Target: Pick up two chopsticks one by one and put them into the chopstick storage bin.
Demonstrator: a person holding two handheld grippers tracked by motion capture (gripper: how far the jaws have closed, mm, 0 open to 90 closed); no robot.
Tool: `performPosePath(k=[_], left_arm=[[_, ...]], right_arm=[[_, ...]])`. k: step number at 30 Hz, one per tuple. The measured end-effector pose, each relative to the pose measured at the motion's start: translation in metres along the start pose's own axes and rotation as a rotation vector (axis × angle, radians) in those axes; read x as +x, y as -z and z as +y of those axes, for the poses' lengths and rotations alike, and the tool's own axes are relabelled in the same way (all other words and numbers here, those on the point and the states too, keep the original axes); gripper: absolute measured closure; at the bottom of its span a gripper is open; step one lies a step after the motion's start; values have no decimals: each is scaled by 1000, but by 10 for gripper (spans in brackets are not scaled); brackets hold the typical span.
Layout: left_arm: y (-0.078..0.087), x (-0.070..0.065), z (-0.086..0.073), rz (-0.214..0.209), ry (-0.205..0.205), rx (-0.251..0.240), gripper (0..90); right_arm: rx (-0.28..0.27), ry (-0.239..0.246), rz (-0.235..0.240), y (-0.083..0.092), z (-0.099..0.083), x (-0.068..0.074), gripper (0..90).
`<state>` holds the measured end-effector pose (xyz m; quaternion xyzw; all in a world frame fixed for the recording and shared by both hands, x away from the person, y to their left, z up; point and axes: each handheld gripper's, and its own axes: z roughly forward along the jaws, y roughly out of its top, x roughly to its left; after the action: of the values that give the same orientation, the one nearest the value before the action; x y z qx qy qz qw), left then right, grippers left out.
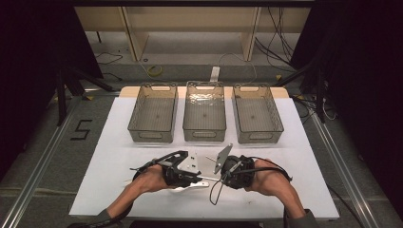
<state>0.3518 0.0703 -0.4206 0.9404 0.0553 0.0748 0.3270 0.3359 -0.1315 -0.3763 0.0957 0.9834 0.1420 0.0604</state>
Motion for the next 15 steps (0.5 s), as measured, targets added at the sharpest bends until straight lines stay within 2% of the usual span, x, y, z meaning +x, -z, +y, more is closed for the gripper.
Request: performPosePath(k=[5,7,9,11,12,13,15], left_arm=[[1,-3,-1,-13,-32,6,790],[0,-5,-2,-28,-39,10,818],[-1,-6,-2,-36,-30,-3,846],[0,-4,-2,-16,-15,-1,851],[1,-2,-3,-2,-7,0,852],[3,0,-4,9,12,-4,852],[6,4,-6,36,36,-5,853]], right_arm=[[-14,22,-3,0,-1,0,847],[-23,9,0,0,-3,-3,826],[-54,-41,-26,1,-5,-6,790],[-93,-77,-34,4,-8,-12,733],[-140,-109,-39,9,-12,-15,647],[-157,-128,-48,11,-14,-17,609],[-184,-164,-59,15,-18,-19,572]])
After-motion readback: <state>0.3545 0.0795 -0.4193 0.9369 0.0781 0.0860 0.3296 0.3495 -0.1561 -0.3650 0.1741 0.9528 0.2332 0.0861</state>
